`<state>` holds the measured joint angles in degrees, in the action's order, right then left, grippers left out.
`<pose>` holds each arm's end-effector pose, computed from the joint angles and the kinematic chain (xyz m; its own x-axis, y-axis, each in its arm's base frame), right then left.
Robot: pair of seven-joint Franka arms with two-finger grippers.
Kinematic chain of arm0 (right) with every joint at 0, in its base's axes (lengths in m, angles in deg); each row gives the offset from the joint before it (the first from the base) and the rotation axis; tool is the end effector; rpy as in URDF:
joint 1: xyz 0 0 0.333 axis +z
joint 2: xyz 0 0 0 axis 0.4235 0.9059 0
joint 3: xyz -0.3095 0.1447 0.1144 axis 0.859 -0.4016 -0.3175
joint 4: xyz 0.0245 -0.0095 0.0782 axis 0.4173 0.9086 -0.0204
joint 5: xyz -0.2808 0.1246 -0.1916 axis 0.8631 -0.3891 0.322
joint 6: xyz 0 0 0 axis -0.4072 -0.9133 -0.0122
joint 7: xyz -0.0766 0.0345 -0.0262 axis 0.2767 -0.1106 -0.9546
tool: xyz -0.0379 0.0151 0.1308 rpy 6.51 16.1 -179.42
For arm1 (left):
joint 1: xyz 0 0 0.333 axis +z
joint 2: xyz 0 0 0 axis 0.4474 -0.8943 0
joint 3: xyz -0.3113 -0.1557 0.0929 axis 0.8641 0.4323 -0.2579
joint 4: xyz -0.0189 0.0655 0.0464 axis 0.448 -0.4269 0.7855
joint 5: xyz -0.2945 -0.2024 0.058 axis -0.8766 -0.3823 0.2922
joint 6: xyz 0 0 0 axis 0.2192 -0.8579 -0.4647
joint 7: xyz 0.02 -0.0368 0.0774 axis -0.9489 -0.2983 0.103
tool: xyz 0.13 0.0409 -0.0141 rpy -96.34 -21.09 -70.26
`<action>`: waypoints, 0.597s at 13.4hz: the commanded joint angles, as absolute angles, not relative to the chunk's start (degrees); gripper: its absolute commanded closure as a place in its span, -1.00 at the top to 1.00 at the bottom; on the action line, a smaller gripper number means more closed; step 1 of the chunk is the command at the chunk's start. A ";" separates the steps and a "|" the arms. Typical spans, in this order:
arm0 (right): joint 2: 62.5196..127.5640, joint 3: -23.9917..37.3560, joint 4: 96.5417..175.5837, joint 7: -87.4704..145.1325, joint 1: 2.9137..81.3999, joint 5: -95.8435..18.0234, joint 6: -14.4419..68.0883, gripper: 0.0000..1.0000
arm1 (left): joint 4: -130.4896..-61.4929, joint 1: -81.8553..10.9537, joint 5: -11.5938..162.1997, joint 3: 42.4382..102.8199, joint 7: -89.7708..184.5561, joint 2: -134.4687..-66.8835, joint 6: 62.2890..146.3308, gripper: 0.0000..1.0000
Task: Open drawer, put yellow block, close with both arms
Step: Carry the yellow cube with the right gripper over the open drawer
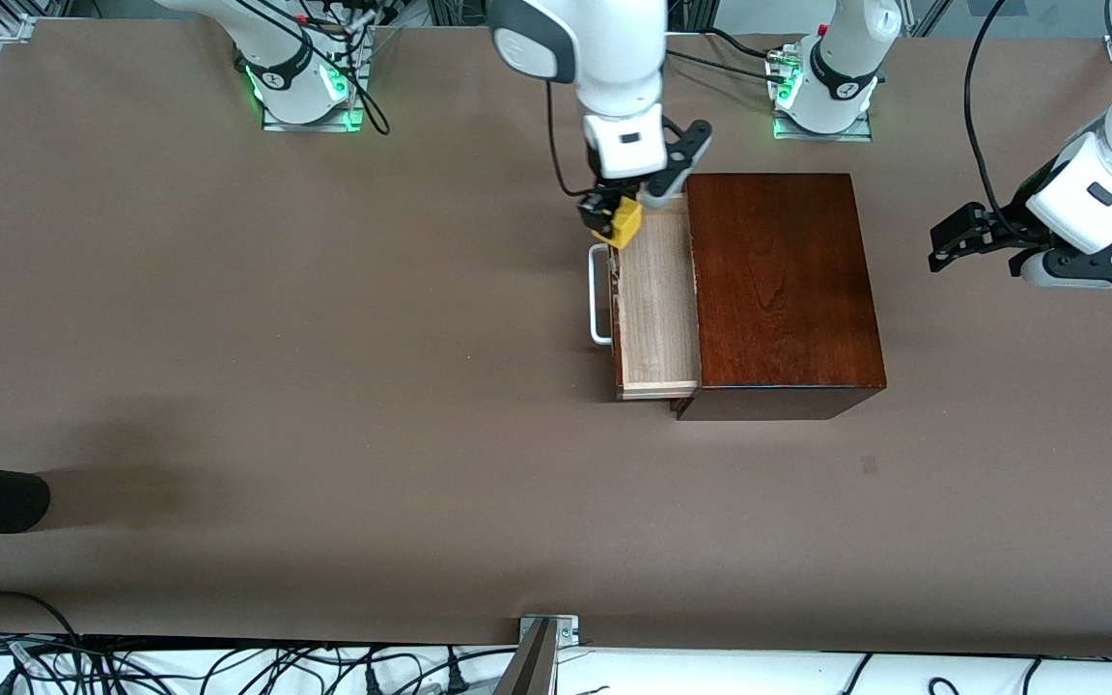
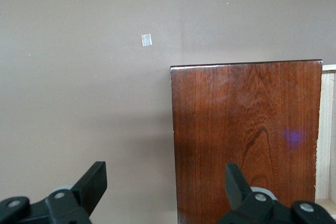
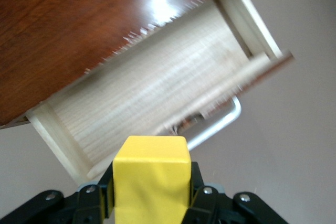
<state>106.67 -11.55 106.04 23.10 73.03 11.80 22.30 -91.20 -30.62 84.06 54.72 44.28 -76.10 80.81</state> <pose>0.4204 0.6104 0.4572 0.4693 0.8730 0.1332 0.8692 -0.4832 0.1046 0.5286 -0.0409 0.5976 0.9990 -0.0176 -0.0419 -0.0176 -0.9998 0.0017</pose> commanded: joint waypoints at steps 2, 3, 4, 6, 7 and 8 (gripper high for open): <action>113.93 -10.98 97.69 34.31 75.95 15.86 20.63 -0.99 | -91.38 -30.88 84.38 54.74 43.40 -75.58 80.49 1.00; 114.46 -10.98 97.42 37.04 76.21 16.21 20.63 -0.99 | -91.29 -30.88 84.38 54.74 43.40 -75.58 80.49 1.00; 114.99 -10.90 97.33 38.03 76.73 16.30 20.63 -0.99 | -91.29 -31.06 84.38 54.74 43.40 -75.50 80.49 1.00; 115.61 -10.81 97.16 38.82 77.61 17.35 20.80 -0.99 | -91.29 -31.23 84.47 54.74 43.31 -75.58 80.49 1.00; 115.87 -10.98 96.81 39.96 77.70 17.79 20.98 -0.99 | -91.29 -31.23 84.47 54.74 43.40 -75.58 80.49 1.00; 116.40 -10.98 96.63 41.10 77.70 17.89 21.33 -0.99 | -91.29 -31.23 84.47 54.74 43.40 -75.58 80.49 1.00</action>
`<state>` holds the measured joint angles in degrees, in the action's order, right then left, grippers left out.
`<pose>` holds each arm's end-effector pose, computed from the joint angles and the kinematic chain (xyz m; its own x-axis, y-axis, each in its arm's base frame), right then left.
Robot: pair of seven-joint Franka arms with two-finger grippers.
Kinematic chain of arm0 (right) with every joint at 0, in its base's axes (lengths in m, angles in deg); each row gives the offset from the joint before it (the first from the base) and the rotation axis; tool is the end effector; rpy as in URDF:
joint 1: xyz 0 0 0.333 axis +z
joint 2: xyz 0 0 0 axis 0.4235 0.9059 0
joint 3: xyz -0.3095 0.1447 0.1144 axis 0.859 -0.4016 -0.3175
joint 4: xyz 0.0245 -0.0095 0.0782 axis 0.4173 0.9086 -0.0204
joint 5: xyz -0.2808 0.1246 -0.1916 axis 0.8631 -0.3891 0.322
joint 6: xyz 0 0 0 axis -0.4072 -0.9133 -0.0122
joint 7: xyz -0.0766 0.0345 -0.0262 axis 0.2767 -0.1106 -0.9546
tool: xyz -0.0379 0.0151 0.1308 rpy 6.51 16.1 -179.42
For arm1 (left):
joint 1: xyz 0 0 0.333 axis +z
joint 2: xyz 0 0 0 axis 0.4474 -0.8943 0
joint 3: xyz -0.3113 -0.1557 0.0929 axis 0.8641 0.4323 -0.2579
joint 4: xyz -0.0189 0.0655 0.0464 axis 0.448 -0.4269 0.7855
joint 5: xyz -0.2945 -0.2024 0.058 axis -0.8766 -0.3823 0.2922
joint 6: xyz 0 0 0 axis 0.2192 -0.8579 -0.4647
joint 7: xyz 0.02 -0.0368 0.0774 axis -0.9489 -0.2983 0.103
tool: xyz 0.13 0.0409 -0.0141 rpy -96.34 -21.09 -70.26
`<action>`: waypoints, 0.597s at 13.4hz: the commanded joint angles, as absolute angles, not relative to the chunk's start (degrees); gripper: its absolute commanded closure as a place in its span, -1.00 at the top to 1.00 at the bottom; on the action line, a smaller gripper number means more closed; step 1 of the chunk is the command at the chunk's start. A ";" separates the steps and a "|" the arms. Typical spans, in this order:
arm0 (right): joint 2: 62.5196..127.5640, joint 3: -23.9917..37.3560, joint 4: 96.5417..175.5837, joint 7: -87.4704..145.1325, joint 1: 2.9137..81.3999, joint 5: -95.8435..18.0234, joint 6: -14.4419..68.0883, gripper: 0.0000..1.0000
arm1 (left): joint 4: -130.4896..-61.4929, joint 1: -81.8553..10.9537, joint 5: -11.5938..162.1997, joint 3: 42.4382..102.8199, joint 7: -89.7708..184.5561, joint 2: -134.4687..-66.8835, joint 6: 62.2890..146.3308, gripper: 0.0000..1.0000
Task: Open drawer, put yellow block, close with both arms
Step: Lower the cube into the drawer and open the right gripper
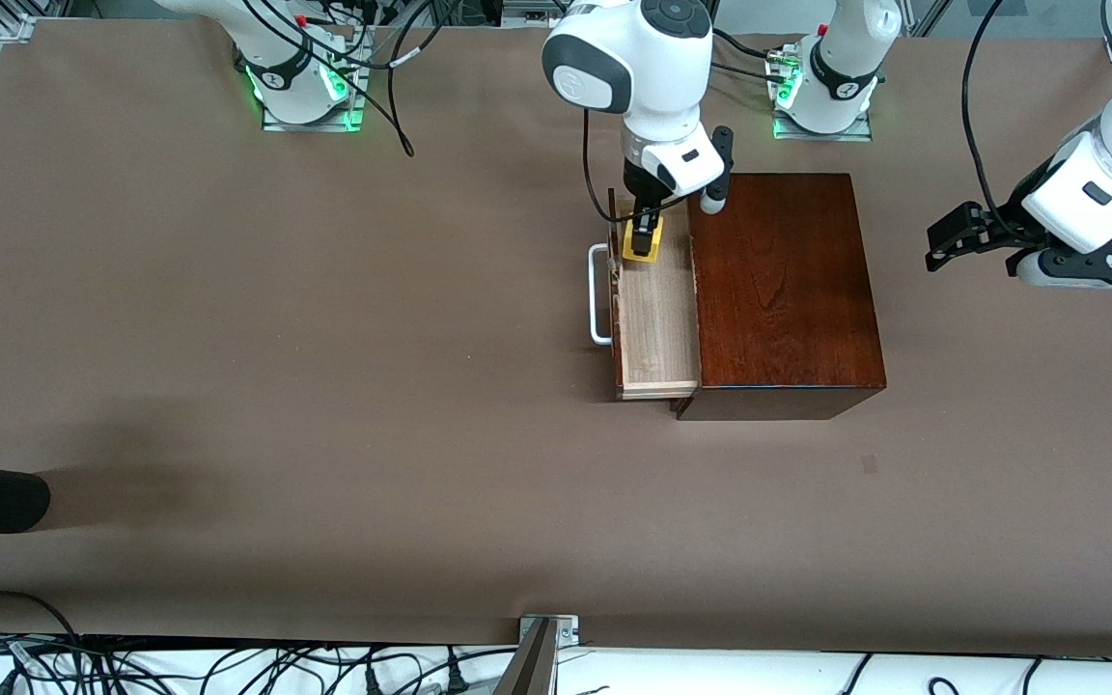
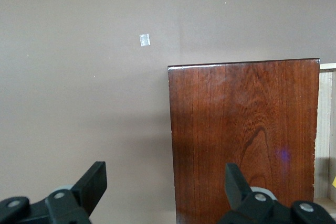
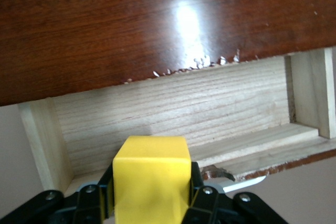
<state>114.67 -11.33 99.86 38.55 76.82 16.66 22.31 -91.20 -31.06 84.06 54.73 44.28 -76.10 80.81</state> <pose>0.4094 0.6520 0.4031 0.1504 0.9871 0.0539 0.9702 -0.1579 0.1840 0.5283 -0.0450 0.5976 0.9988 -0.0255 -0.0419 -0.0254 -0.9997 0.0017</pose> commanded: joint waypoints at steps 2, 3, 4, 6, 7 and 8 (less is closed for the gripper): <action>117.89 -10.98 96.63 44.09 77.70 18.06 23.52 -0.99 | -91.29 -31.23 84.47 54.74 43.32 -75.58 80.49 1.00; 118.77 -10.90 96.63 45.23 77.70 18.32 24.66 -0.99 | -91.29 -31.15 84.47 54.74 43.31 -75.58 80.49 1.00; 119.47 -10.81 96.63 45.85 77.62 18.33 25.63 -0.99 | -91.29 -31.15 84.47 54.74 43.40 -75.58 80.49 1.00; 120.44 -10.63 96.63 47.34 77.53 18.33 27.21 -0.99 | -91.29 -31.23 84.47 54.74 43.32 -75.67 80.66 1.00; 120.53 -10.28 96.63 47.96 77.53 18.33 27.22 -0.99 | -91.29 -31.23 84.47 54.74 43.31 -75.67 80.75 1.00; 120.53 -10.19 96.63 48.40 77.53 18.33 26.87 -0.99 | -91.29 -31.32 84.47 54.74 43.31 -75.67 80.75 1.00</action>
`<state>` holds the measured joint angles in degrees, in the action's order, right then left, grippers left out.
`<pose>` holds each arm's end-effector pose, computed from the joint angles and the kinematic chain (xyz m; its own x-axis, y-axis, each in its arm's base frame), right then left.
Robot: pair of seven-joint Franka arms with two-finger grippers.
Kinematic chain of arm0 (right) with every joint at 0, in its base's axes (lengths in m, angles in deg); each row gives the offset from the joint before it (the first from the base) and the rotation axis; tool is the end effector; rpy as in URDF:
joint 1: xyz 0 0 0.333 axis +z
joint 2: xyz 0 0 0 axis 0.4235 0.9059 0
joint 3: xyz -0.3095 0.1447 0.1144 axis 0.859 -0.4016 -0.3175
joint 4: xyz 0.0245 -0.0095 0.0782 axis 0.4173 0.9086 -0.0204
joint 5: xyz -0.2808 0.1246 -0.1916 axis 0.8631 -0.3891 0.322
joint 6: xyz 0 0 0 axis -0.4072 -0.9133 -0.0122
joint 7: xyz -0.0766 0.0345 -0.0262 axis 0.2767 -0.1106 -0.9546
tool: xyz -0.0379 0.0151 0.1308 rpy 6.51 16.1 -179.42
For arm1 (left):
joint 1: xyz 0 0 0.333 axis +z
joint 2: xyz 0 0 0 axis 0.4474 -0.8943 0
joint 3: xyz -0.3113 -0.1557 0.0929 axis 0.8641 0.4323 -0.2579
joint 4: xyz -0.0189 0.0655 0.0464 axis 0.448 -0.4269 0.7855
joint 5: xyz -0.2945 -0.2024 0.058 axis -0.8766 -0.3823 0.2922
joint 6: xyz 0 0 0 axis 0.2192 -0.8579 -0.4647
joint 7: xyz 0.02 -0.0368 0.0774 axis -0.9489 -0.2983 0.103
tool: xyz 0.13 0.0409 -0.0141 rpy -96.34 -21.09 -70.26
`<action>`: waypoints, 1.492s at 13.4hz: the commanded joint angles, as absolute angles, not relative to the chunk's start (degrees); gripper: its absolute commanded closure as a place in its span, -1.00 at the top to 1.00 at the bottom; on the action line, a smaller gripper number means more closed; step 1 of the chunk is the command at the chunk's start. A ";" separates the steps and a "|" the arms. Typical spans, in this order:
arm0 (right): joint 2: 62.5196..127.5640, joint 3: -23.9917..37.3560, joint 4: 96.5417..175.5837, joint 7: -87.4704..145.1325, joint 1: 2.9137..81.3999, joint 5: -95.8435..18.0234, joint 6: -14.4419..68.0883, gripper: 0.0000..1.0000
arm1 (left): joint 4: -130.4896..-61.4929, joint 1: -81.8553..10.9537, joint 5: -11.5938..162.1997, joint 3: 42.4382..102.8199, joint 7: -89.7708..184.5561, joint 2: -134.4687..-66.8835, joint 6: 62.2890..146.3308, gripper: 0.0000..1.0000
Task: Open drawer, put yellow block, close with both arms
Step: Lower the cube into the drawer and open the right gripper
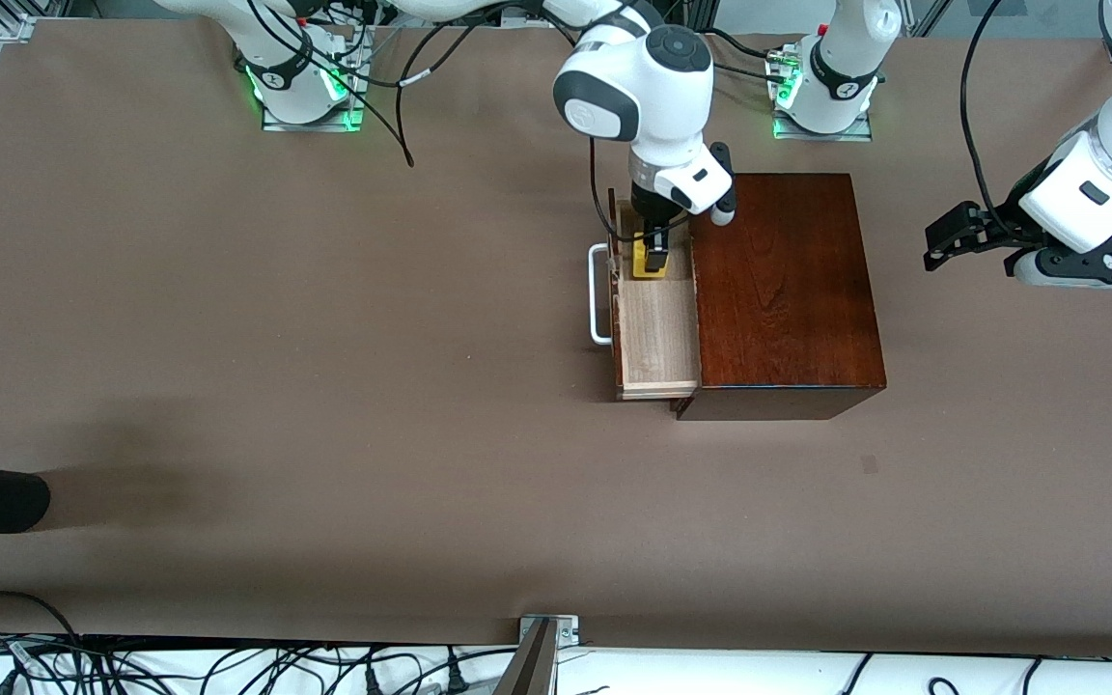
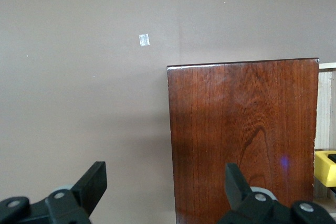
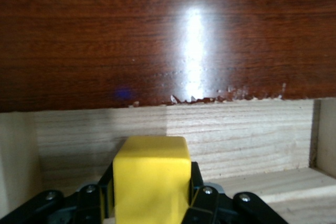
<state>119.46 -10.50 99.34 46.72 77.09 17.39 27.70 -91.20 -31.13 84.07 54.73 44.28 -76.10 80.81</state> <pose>0.4206 0.6649 0.3514 -0.0018 0.9991 0.0422 0.9800 -0.0066 0.1989 0.5282 -0.0457 0.5976 0.9988 -0.0267 -0.0419 -0.0267 -0.9996 0.0015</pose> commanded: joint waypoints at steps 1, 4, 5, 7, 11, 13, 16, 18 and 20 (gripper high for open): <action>120.45 -10.28 96.63 48.58 77.36 18.33 26.69 -0.99 | -91.29 -31.32 84.47 54.74 43.31 -75.67 80.66 1.00; 120.53 -10.28 96.72 49.46 77.00 18.33 26.95 -0.99 | -91.29 -31.32 84.47 54.74 43.31 -75.67 80.66 1.00; 120.62 -10.28 96.89 50.07 76.91 18.33 27.04 -0.98 | -91.29 -31.32 84.47 54.74 43.31 -75.58 80.58 1.00; 120.71 -10.28 97.16 50.17 76.91 18.24 27.04 -0.98 | -91.29 -31.32 84.47 54.74 43.31 -75.58 80.57 1.00; 120.62 -10.28 98.12 50.17 76.56 18.15 27.13 -0.94 | -91.29 -31.32 84.47 54.74 43.31 -75.67 80.57 1.00; 120.62 -10.28 98.56 50.08 76.30 18.06 27.22 -0.93 | -91.29 -31.32 84.47 54.74 43.31 -75.67 80.57 1.00; 120.62 -10.19 100.15 50.08 76.12 18.24 27.31 -0.88 | -91.29 -31.32 84.47 54.74 43.31 -75.58 80.57 1.00; 120.62 -10.28 100.15 49.99 76.12 18.15 27.39 -0.88 | -91.29 -31.32 84.47 54.74 43.31 -75.58 80.57 1.00; 120.71 -10.19 100.15 49.55 76.12 18.24 27.57 0.31 | -91.29 -31.32 84.47 54.74 43.31 -75.58 80.57 1.00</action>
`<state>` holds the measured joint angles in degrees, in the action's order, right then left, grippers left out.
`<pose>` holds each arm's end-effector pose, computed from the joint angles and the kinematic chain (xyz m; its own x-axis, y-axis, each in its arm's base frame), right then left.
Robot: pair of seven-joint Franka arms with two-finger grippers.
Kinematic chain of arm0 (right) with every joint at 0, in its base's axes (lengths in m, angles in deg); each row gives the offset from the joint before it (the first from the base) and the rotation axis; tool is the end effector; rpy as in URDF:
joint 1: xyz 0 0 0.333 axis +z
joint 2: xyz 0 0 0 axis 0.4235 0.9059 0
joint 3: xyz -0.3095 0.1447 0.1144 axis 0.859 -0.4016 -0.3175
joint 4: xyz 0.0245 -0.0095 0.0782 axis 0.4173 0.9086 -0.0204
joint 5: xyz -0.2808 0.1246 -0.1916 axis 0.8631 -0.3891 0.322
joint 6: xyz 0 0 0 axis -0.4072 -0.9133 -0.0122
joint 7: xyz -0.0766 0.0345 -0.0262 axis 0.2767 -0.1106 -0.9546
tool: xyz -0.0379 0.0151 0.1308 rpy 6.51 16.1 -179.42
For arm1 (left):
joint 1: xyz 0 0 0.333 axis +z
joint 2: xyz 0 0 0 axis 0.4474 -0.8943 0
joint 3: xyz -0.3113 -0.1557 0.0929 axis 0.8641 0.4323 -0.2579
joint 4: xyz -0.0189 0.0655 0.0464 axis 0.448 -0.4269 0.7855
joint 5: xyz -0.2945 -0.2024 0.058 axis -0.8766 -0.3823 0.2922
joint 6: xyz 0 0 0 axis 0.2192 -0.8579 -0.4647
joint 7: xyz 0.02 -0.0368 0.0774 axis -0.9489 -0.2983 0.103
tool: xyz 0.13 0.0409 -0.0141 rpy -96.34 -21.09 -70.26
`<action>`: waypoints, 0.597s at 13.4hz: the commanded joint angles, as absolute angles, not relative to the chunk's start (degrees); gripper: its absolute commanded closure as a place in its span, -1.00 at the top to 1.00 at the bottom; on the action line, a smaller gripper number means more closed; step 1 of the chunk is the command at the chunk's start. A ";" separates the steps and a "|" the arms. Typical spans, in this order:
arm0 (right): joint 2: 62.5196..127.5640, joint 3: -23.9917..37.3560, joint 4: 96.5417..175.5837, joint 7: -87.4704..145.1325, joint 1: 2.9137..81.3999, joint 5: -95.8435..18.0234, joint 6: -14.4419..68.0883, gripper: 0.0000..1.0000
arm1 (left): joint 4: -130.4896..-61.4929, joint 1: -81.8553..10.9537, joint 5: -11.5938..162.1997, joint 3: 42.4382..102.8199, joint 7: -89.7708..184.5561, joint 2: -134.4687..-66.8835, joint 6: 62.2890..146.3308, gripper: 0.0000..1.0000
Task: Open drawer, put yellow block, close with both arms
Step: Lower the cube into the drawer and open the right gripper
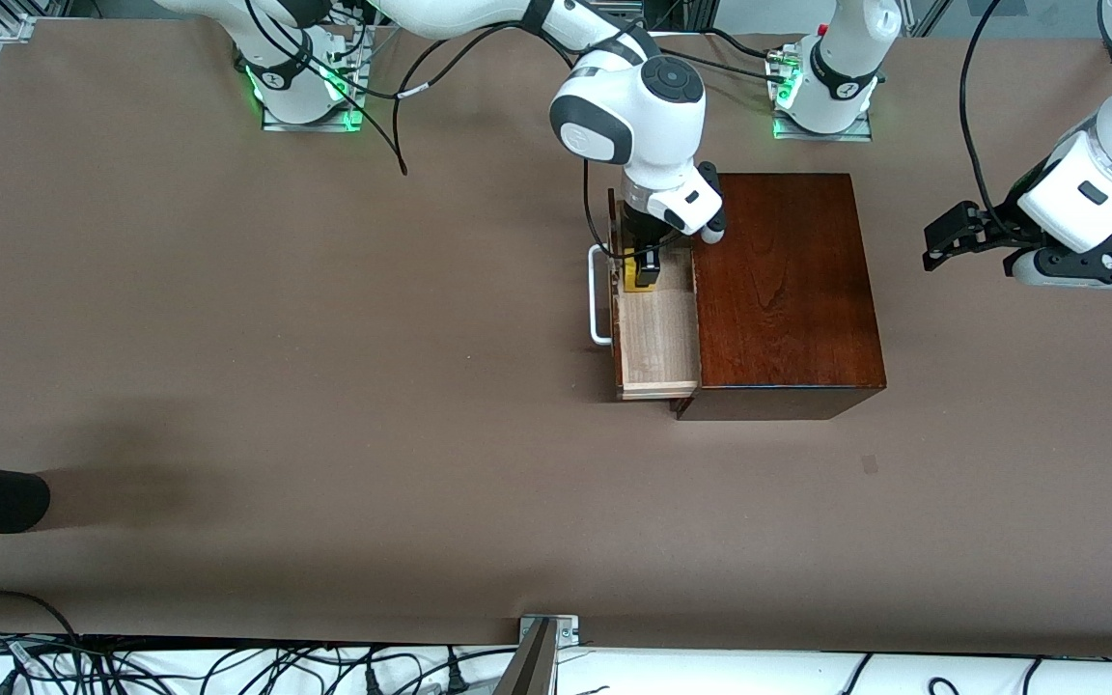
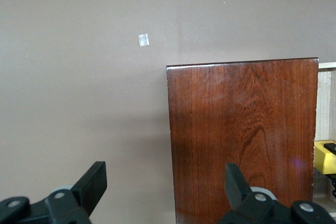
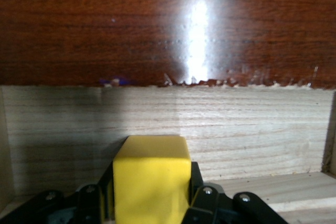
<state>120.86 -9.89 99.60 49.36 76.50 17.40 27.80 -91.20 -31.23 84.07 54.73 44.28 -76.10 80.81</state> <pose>0.4315 0.6574 0.3298 -0.0304 0.9995 0.0069 0.9814 0.0286 0.1896 0.5282 -0.0466 0.5976 0.9987 -0.0285 -0.0419 -0.0284 -0.9996 0.0015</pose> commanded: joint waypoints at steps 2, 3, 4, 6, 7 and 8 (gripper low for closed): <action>120.62 -10.28 99.88 48.33 76.21 18.06 27.40 1.00 | -91.29 -31.32 84.47 54.74 43.32 -75.67 80.57 1.00; 120.36 -10.28 99.27 47.71 76.30 18.06 26.87 1.00 | -91.29 -31.32 84.47 54.66 43.40 -75.67 80.57 1.00; 120.10 -10.37 98.40 47.44 76.30 17.80 26.43 1.00 | -91.29 -31.32 84.47 54.66 43.40 -75.67 80.57 1.00; 119.66 -10.63 96.29 47.35 76.04 17.54 23.46 1.00 | -91.29 -31.32 84.47 54.74 43.40 -75.67 80.57 1.00; 117.91 -10.63 95.41 47.09 75.51 17.19 22.31 1.00 | -91.29 -31.32 84.38 54.74 43.40 -75.67 80.49 1.00; 115.63 -10.55 95.31 46.74 74.29 14.83 20.90 1.00 | -91.29 -31.32 84.38 54.74 43.40 -75.67 80.40 1.00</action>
<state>119.57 -9.89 96.19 47.59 76.13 17.03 24.57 -91.20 -31.23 84.07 54.73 44.28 -76.10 80.81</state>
